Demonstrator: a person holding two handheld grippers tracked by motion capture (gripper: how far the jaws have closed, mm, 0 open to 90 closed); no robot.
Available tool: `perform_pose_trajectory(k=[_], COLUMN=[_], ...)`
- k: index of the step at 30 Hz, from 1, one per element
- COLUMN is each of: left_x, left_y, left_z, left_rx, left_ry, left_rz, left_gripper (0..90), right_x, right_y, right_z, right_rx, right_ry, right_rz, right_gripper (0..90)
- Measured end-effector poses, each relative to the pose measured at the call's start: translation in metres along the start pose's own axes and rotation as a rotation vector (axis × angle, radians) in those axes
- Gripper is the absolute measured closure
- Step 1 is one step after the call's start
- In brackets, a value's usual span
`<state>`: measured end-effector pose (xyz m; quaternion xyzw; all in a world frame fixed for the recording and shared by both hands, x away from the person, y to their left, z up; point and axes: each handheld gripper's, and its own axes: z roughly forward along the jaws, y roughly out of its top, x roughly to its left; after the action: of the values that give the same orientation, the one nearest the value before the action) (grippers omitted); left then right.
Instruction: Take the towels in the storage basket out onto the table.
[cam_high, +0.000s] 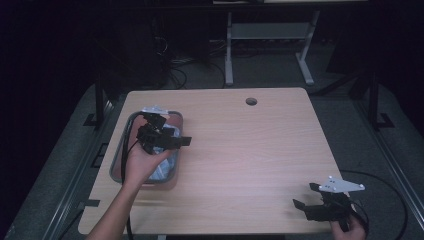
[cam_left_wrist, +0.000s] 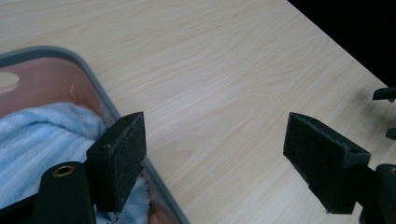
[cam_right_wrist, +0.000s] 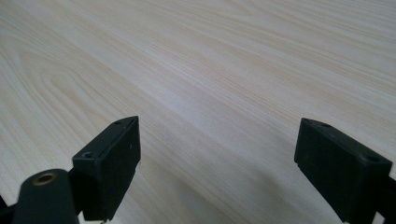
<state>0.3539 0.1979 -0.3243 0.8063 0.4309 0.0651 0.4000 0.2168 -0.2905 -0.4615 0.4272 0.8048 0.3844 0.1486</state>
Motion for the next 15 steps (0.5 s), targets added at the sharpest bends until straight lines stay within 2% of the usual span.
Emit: perform_pose_trajectory(k=[3, 6, 8, 9, 10, 11, 15], left_x=[0.004, 0.013, 0.025, 0.025, 0.031, 0.031, 0.046], left_y=[-0.001, -0.003, -0.006, -0.006, -0.008, -0.008, -0.013], left_z=[-0.002, -0.006, -0.007, -0.007, -0.007, -0.007, -0.007], left_rx=[0.005, 0.010, 0.020, 0.020, 0.030, 0.030, 0.049], left_ry=[0.021, 0.045, 0.069, 0.069, 0.085, 0.085, 0.105], left_rz=[0.001, -0.015, -0.049, -0.049, -0.063, -0.063, -0.097], left_gripper=[21.0, 21.1, 21.1, 21.1, 21.1, 21.2, 23.8], right_x=[0.000, 0.000, 0.000, 0.000, 0.000, 0.000, -0.001], right_y=[0.000, 0.000, 0.000, 0.000, 0.000, 0.000, 0.000], right_z=[0.000, 0.000, 0.000, 0.000, 0.000, 0.000, 0.000], right_rx=[0.001, 0.002, 0.000, 0.000, -0.001, -0.001, -0.002], right_ry=[0.001, 0.002, 0.001, 0.001, 0.001, 0.001, 0.002], right_rz=[0.001, 0.000, -0.004, -0.004, -0.004, -0.004, -0.004], right_gripper=[14.0, 14.0, 14.0, 14.0, 14.0, 14.0, 14.0])
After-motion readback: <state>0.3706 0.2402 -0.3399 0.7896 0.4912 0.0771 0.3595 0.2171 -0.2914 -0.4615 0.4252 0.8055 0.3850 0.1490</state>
